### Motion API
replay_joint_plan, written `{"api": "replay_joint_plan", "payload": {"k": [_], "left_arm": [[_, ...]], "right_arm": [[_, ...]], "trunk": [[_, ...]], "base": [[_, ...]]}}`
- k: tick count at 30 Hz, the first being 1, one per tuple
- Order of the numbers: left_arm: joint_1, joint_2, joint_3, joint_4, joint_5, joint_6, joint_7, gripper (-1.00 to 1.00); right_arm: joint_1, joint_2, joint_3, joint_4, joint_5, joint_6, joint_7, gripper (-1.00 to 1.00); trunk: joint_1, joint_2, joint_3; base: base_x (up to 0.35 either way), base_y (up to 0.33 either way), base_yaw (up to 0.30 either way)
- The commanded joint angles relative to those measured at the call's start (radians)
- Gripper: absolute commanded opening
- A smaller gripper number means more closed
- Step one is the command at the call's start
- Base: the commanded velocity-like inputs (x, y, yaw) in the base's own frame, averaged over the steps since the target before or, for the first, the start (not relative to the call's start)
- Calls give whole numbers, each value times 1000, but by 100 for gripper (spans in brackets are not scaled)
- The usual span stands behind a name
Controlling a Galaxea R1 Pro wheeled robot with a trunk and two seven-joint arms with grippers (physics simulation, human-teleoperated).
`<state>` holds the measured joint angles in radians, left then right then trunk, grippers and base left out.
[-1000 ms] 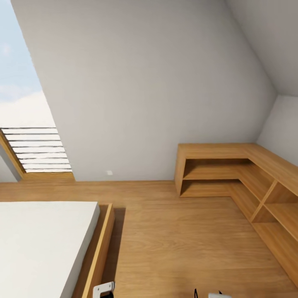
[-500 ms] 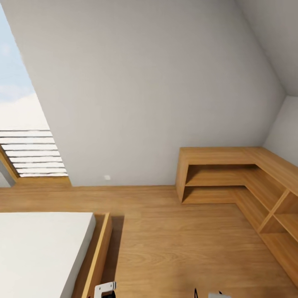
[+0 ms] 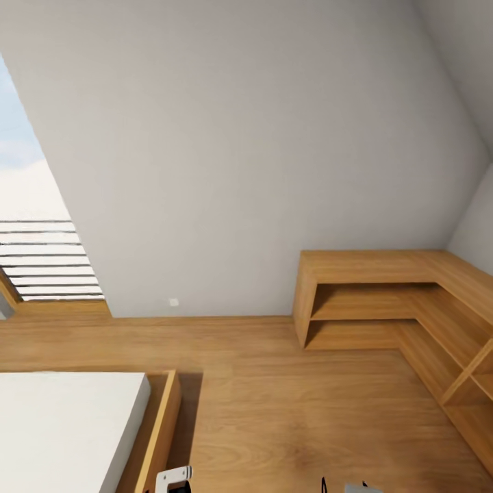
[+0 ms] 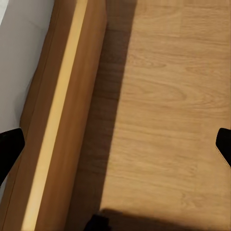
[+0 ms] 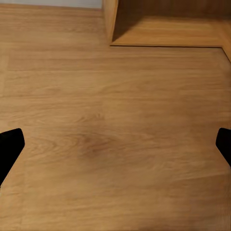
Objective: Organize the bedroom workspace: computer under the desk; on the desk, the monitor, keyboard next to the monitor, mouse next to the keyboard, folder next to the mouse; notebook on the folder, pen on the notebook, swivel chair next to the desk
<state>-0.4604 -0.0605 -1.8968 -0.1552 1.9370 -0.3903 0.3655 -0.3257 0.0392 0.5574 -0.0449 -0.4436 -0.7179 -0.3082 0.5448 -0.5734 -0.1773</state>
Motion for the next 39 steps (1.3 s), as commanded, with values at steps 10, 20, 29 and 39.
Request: {"api": "replay_joint_plan", "payload": {"k": [10, 20, 29, 39], "left_arm": [[-1, 0, -8, -3, 5, -4, 7, 100], [-1, 0, -8, -3, 5, -4, 7, 100], [-1, -1, -9, -3, 5, -5, 6, 100], [-3, -1, -9, -3, 3, -10, 6, 100]], "right_arm": [[-1, -2, 7, 0, -9, -3, -6, 100], [0, -1, 7, 0, -10, -8, -6, 100], [-1, -1, 9, 0, -10, -9, -6, 100], [-1, 1, 9, 0, -11, -9, -6, 100]], "trunk": [[1, -1, -2], [1, -1, -1], [1, -1, 4], [1, -1, 10]], "base": [[325, 0, 0], [325, 0, -45], [309, 0, -217], [79, 0, -243]]}}
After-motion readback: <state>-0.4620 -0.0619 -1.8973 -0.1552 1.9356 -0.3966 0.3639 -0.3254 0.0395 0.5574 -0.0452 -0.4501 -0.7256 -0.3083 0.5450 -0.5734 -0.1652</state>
